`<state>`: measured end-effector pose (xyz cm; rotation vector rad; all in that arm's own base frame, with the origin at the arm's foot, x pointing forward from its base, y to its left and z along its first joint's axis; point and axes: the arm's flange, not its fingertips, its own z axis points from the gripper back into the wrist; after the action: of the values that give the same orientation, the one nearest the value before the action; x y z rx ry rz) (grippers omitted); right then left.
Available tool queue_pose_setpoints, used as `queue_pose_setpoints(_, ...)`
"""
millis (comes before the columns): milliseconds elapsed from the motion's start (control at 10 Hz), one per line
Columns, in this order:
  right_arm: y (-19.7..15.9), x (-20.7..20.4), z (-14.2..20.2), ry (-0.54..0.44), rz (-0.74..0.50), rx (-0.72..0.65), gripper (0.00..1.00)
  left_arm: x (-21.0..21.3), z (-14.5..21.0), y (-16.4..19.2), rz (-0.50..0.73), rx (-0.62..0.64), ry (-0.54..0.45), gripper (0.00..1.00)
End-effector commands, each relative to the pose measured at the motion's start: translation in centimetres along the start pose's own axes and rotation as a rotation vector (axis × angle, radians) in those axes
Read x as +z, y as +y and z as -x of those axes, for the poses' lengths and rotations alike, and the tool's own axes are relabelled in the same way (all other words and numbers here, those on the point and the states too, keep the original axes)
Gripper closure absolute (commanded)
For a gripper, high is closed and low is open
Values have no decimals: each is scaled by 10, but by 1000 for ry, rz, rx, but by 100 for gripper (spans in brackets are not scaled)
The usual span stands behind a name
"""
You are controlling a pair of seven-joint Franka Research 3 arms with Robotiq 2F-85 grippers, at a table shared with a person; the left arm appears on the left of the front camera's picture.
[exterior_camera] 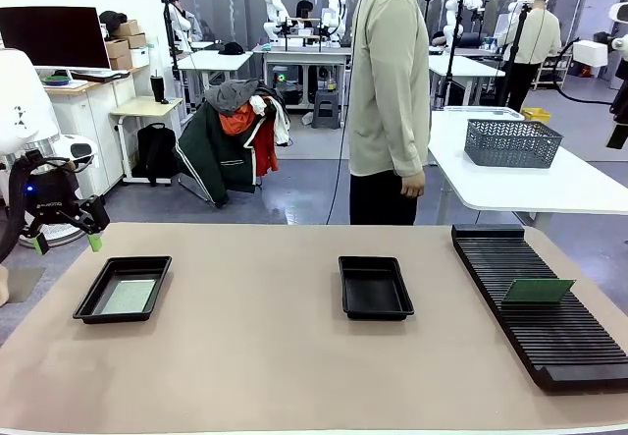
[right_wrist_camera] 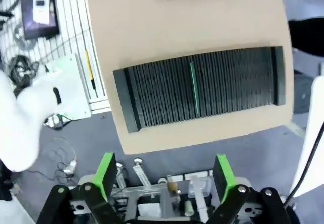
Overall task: Inspect and transfer BCBs to ESD trays.
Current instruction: Pick up the Blank PCB from the PCB Rack and place it in the right ESD tray.
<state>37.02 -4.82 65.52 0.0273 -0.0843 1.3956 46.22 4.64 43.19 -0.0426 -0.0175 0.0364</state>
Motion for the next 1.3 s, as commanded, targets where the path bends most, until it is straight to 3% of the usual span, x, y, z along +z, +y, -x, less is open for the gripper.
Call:
queue_pose_setpoints(0, -5, 1, 18, -26, -16, 109, 0, -2, 1, 0, 0, 1, -7, 0)
queue_pose_setpoints(300, -11, 1, 29, -45, -5, 180, 0, -2, 1, 0, 0, 1, -7, 0)
queue_pose_setpoints(400, -5, -2, 23, -25, -6, 124, 0, -2, 1, 0, 0, 1, -7, 0)
queue_pose_setpoints(1200, -6, -1, 25, -20, -5, 146, 0, -2, 1, 0, 0, 1, -7, 0)
